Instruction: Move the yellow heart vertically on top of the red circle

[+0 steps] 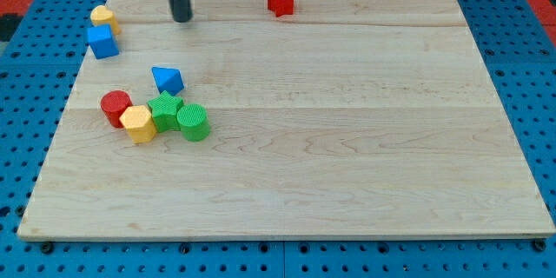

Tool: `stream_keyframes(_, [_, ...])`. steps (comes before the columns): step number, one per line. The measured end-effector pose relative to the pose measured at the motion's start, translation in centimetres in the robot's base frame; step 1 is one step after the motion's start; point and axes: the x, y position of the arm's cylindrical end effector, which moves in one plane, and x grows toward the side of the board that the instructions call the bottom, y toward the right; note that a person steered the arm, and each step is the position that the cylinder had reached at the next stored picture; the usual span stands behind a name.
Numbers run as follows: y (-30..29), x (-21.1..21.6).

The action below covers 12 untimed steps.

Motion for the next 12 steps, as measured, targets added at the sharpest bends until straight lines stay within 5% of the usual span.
stream_keyframes(2, [-12.6,-4.0])
stream_keyframes(5, [-6.1,5.4])
stream_keyframes(10, [-7.5,4.3])
stream_keyframes(12, [-5.1,13.0])
